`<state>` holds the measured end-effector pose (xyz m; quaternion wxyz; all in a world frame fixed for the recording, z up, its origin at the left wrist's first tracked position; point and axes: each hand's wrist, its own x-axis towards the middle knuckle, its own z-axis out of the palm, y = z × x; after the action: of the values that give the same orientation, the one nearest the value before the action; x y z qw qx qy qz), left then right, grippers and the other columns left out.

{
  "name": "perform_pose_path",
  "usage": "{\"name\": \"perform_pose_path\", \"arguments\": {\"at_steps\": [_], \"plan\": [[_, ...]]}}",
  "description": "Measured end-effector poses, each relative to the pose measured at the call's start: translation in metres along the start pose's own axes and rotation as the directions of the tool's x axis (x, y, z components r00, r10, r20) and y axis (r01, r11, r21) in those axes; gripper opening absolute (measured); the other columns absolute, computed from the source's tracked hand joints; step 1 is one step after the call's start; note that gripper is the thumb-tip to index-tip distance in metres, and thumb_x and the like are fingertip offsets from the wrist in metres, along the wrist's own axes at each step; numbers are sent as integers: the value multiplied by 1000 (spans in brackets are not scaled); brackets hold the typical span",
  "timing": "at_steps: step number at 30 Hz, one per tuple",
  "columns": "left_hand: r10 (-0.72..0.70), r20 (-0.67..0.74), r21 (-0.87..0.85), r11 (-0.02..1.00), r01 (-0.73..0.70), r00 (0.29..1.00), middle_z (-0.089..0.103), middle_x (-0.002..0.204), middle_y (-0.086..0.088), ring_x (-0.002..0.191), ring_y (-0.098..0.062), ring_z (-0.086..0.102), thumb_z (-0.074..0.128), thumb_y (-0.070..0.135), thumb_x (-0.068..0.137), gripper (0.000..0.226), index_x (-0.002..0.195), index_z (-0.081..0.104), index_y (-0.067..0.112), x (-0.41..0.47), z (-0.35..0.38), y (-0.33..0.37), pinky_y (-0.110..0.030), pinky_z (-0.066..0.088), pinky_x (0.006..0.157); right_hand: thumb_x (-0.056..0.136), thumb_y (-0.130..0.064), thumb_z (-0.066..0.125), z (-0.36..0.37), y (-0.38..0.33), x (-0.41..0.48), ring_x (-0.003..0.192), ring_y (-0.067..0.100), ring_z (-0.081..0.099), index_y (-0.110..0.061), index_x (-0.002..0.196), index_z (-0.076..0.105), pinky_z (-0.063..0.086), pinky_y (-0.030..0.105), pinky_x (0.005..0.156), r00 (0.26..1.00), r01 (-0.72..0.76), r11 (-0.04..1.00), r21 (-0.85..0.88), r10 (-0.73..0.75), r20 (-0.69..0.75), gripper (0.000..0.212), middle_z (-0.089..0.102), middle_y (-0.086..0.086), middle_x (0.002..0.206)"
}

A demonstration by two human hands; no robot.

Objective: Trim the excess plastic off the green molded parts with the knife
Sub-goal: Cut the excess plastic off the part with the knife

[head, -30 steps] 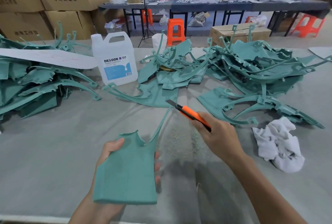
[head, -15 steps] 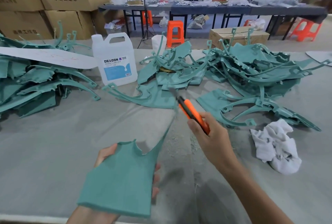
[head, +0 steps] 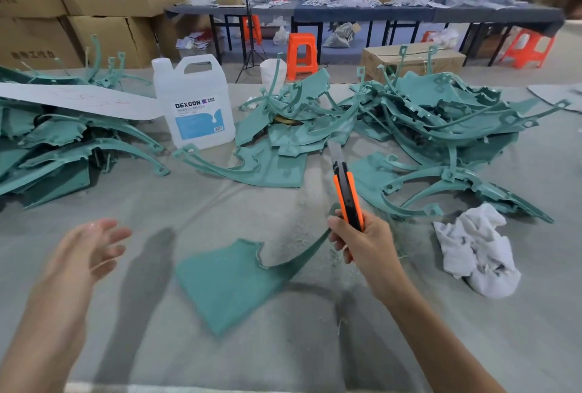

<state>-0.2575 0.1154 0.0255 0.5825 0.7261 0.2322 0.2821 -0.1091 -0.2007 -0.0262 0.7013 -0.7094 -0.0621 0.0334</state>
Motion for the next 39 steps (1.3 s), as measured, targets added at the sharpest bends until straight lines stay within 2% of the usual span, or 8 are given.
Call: {"name": "perform_pose_path", "arguments": {"at_steps": [2,5,9,16,21,25,30,39], "plan": [[137,-32,209,970,-128,990,73,110,10,96,-1,63,49,37,101,18,100,66,33,-6,16,-5,-21,46,89,92,-14,70,12,9,-5,57,14,59,-13,88,70,41,26,44,999,-44,999,14,45,-21,4,67,4,64],[250,311,347,868,-355,917,68,111,24,107,7,58,48,49,95,28,108,68,35,-33,86,-11,-6,37,91,93,-13,70,30,14,-11,57,13,61,-11,93,71,38,23,42,994,-104,994,28,102,43,2,70,6,67],[178,631,419,740,-526,755,69,113,2,112,-27,59,46,34,106,24,113,66,24,-36,166,-33,-39,43,99,93,-15,71,27,15,-20,56,14,60,-11,98,71,38,23,41,990,-111,993,43,106,95,6,73,7,74],[205,571,400,777,-486,795,71,91,9,87,-29,66,43,29,106,13,107,55,24,-24,186,-42,-44,49,78,100,-29,61,-21,33,-32,44,17,52,-30,86,66,45,31,40,995,47,986,-163,-59,-75,16,57,2,59],[300,571,583,508,-634,765,65,85,1,79,-28,63,48,24,103,12,107,59,20,-24,177,-44,-35,41,60,96,-32,66,-23,43,-45,47,24,60,-53,130,56,52,36,44,985,132,939,-317,-160,-62,41,64,2,68],[296,630,633,339,-696,718,59,63,2,57,-26,59,84,8,66,29,87,68,20,-24,169,-39,-29,36,45,94,-41,67,-24,46,-48,49,2,54,-63,128,56,49,25,51,977,194,882,-430,-213,6,42,70,-14,70],[311,651,635,276,-721,692,61,69,2,63,-26,59,80,1,56,43,93,72,21,-16,163,-38,-31,43,52,86,-54,57,-22,46,-48,58,13,60,-74,121,53,53,32,57,978,204,863,-463,-204,51,40,74,-12,83],[429,594,604,321,-730,680,60,73,1,64,-25,56,73,1,70,36,102,71,16,-11,146,-38,-34,43,54,93,-31,68,-14,39,-44,78,2,68,-81,119,42,52,18,70,969,227,777,-587,-241,55,61,71,-24,99]]}}
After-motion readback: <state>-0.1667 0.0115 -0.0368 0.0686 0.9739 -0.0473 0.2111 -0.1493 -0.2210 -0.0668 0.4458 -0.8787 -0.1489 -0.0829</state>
